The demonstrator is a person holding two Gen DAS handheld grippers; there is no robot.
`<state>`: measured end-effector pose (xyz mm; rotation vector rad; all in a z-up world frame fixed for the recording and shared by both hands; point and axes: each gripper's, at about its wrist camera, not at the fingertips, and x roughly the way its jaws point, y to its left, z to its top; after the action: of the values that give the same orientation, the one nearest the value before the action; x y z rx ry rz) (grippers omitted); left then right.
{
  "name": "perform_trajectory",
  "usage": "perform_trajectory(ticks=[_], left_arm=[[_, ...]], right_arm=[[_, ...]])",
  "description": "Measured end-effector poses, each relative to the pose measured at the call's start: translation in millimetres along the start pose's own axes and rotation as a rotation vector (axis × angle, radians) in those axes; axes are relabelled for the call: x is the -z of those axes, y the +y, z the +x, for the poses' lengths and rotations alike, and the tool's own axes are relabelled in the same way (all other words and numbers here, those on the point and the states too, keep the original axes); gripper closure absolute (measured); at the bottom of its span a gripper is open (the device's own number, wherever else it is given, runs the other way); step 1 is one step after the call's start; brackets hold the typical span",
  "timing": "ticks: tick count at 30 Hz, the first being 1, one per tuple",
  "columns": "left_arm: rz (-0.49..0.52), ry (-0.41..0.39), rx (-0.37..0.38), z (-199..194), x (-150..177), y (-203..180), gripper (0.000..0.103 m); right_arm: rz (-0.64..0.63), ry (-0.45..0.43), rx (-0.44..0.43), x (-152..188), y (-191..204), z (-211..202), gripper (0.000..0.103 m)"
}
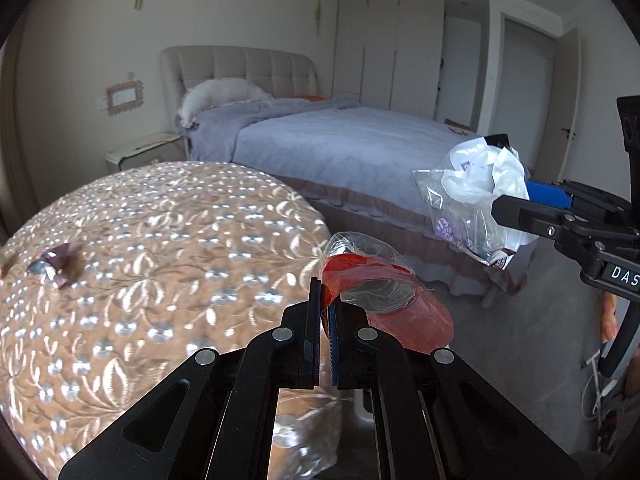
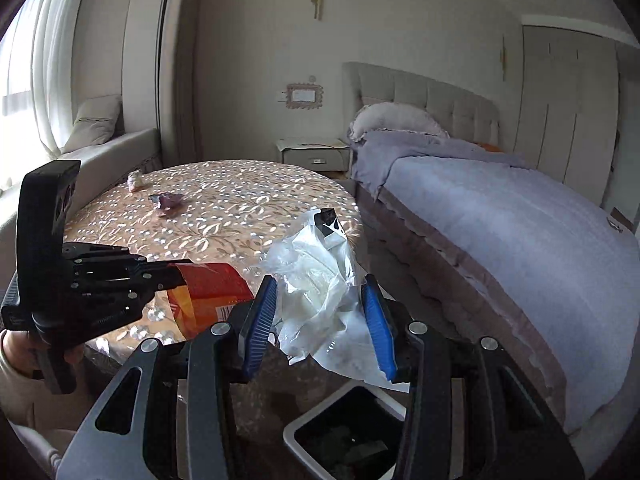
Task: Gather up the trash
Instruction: 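Carry the tissue and red cup to the white bin and open both tools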
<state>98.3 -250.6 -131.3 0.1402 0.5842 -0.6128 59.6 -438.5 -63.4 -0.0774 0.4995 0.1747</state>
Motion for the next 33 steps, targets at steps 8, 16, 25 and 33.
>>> perform_trajectory(ticks=[8, 16, 25, 33], left_arm=[[0.107, 0.120, 0.104, 59.8, 9.1, -59.0, 0.100], [0.189, 0.247, 0.147, 119.2, 29.7, -97.2, 0.100], [0.269, 0.356, 0.137, 157.8, 49.2, -123.1, 0.005], [0.337, 0.363, 0.090, 168.8, 55.4, -131.7, 0.005]], right_arm=[[0.072, 0.056, 0.047, 28.5, -33.0, 5.0, 0.058], [0.137, 0.106, 0.042, 51.0, -63.7, 22.4, 0.058], [0.203, 0.189, 0.007, 76.7, -86.0, 54.2, 0.058], [0.243, 0.274, -0.019, 101.0, -98.5, 82.7, 0.058]])
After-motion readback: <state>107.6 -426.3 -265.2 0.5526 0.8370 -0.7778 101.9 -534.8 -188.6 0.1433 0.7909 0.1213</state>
